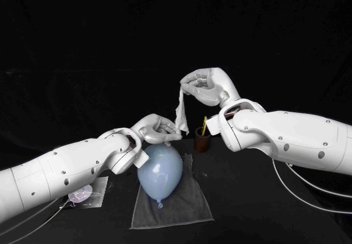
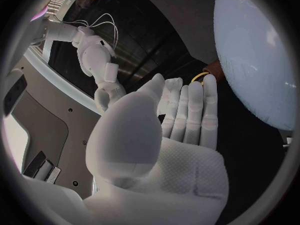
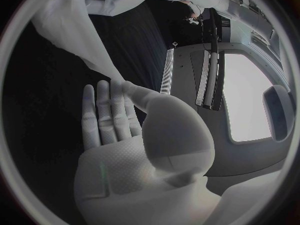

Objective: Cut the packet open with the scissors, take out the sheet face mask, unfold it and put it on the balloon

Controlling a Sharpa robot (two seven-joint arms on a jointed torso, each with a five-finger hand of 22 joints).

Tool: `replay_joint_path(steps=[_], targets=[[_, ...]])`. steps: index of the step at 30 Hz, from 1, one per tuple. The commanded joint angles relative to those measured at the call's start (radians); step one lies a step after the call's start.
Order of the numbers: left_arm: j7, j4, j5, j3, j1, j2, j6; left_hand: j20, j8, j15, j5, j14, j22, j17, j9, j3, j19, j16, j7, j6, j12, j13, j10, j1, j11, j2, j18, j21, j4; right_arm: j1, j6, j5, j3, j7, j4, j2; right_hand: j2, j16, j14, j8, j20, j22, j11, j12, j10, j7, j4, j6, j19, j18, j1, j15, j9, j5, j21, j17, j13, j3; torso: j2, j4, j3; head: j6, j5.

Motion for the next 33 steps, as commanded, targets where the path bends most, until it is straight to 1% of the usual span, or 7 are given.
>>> replay_joint_path(steps=[1,11,14,16,19,21,33], targets=[[0.02,-0.001,-0.011,0.001,-0.001,0.001,0.003,-0.001,0.004,-0.003,0.001,0.009,0.004,0.003,-0.003,0.009,0.011,0.008,-0.002,0.012,0.006,-0.002,0.013,0.018,-0.001,0.011,0.009,0.008,-0.003,0.002,-0.024,0.026,0.002,0.027,-0.005,0.004,-0.001,0.006,0.004,0.014,0.0,0.002,0.001,0.005,-0.006,0.0,0.0,0.005,0.003,0.007,0.009,0.002,0.107,0.004,0.004,-0.001,0.002,0.004,-0.001,0.0,0.0005,-0.001,0.001],[0.084,0.009,0.061,0.001,-0.001,-0.011,-0.062,-0.028,0.043,-0.036,0.002,0.051,0.038,0.014,-0.007,0.124,0.03,0.045,-0.045,0.111,0.024,-0.013,0.109,0.062,-0.039,0.131,0.009,0.063,0.033,0.004,-0.004,0.019,0.004,-0.002,-0.026,0.004,-0.001,0.006,0.004,0.014,0.0,0.002,0.001,0.005,-0.006,0.0,0.0,0.005,0.003,0.007,0.009,0.002,0.107,0.004,0.004,-0.001,0.002,0.004,0.0,0.0004,-0.0016,-0.004,-0.002],[0.099,0.013,0.077,0.001,-0.001,-0.015,-0.073,-0.033,0.049,-0.042,0.002,0.057,0.046,0.015,-0.005,0.145,0.03,0.049,-0.051,0.117,0.023,-0.016,0.127,0.062,-0.046,0.145,0.009,0.073,0.04,0.004,0.002,0.014,0.004,-0.012,-0.034,0.003,-0.001,0.006,0.004,0.014,0.0,0.002,0.001,0.005,-0.006,0.0,0.0,0.005,0.003,0.007,0.009,0.002,0.107,0.004,0.004,-0.001,0.002,0.004,-0.001,0.0012,-0.0014,-0.004,-0.002],[0.105,0.017,0.084,0.002,-0.001,-0.018,-0.078,-0.037,0.053,-0.044,0.001,0.061,0.054,0.016,-0.003,0.158,0.026,0.051,-0.051,0.116,0.015,-0.023,0.134,0.057,-0.047,0.135,0.008,0.084,0.043,0.004,0.005,0.012,0.003,-0.017,-0.038,0.003,-0.001,0.006,0.004,0.014,0.0,0.002,0.001,0.005,-0.006,0.0,0.0,0.005,0.003,0.007,0.009,0.002,0.107,0.004,0.004,-0.001,0.002,0.004,-0.001,0.0012,-0.0011,-0.004,-0.001],[0.109,0.02,0.09,0.002,-0.001,-0.021,-0.084,-0.036,0.04,-0.038,0.001,0.06,0.06,0.017,-0.01,0.124,0.018,0.053,-0.036,0.098,0.001,-0.03,0.125,0.024,-0.037,0.047,0.005,0.09,0.048,0.004,0.01,0.006,0.003,-0.022,-0.043,0.004,-0.001,0.006,0.003,0.014,0.0,0.002,0.002,0.005,-0.008,0.0,-0.001,0.004,0.002,0.007,0.01,0.002,0.108,0.004,0.004,-0.002,0.002,0.005,0.0,0.0007,-0.0002,-0.004,-0.001],[0.109,0.021,0.092,0.002,-0.001,-0.023,-0.085,-0.034,0.03,-0.033,0.001,0.059,0.061,0.017,-0.016,0.111,0.015,0.054,-0.029,0.088,-0.003,-0.032,0.123,0.009,-0.032,0.017,0.004,0.091,0.055,0.004,0.012,0.004,0.003,-0.024,-0.044,0.005,-0.001,0.006,0.003,0.014,0.0,0.002,0.002,0.005,-0.008,0.0,-0.001,0.004,0.002,0.007,0.01,0.002,0.108,0.004,0.004,-0.002,0.002,0.005,0.0,0.0004,0.0003,-0.004,-0.001],[0.074,0.02,0.097,0.002,-0.001,-0.024,-0.059,-0.021,0.001,-0.015,0.001,0.047,0.063,0.019,-0.036,0.086,0.004,0.056,-0.003,0.055,-0.012,-0.036,0.089,-0.011,-0.01,-0.039,0.003,0.09,0.073,0.004,0.011,-0.004,0.003,-0.026,-0.04,0.006,-0.001,0.006,0.002,0.014,0.0,0.002,0.002,0.006,-0.008,0.0,-0.002,0.003,0.001,0.007,0.01,0.003,0.108,0.004,0.004,-0.003,0.002,0.006,0.0,-0.0002,0.0006,-0.005,-0.001]])
